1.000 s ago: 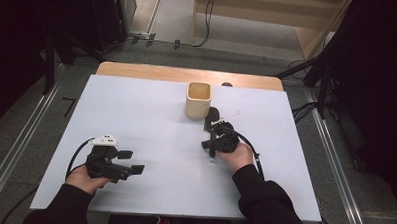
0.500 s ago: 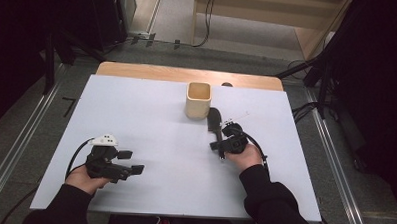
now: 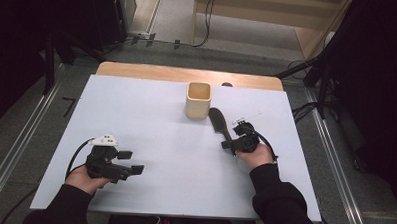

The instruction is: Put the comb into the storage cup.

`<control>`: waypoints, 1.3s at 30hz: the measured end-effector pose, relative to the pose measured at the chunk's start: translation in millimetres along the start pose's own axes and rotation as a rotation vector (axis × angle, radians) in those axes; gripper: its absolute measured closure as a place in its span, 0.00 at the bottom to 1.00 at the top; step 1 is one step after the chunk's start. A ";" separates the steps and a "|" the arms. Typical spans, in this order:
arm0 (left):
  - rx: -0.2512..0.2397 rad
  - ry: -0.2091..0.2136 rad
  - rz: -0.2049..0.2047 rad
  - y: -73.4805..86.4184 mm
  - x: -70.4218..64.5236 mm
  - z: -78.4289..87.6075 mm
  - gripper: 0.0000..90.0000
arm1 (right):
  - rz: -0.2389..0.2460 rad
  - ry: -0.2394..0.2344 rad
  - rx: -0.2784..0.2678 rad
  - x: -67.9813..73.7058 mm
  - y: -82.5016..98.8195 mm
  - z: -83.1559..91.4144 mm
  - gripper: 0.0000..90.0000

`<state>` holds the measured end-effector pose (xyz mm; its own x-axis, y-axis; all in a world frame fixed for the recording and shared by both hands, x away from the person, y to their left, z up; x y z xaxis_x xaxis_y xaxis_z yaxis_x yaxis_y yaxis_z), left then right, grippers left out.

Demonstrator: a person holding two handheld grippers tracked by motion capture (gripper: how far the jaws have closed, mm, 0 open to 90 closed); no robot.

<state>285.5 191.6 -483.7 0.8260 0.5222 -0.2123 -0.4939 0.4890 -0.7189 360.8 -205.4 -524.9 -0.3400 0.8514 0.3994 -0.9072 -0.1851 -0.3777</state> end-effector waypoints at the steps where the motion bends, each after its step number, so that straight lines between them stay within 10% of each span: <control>1: 0.000 0.000 0.000 0.0 -0.1 -0.1 0.24 | 0.004 0.001 -0.003 -2.0 0.1 0.6 0.97; 21: -0.004 0.004 0.003 -0.2 -0.1 0.5 0.24 | -0.018 0.006 -0.040 -18.0 1.3 16.9 0.91; 39: -0.004 0.008 0.006 -0.1 0.5 0.1 0.23 | 0.065 -0.125 -0.215 10.9 33.8 56.6 0.40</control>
<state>285.9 191.9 -483.7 0.8252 0.5194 -0.2218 -0.4976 0.4829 -0.7206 312.4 -230.2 -486.1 -0.4358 0.7716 0.4633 -0.8135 -0.1175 -0.5695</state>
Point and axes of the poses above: each handheld gripper's, and its own axes: z roughly backward along the jaws, y roughly out of its underside, x roughly to its left, the point moved 3 cm from there along -z, roughly forward along the jaws, and after that the axes turned 10 degrees about -z, right-handed, at the moved point
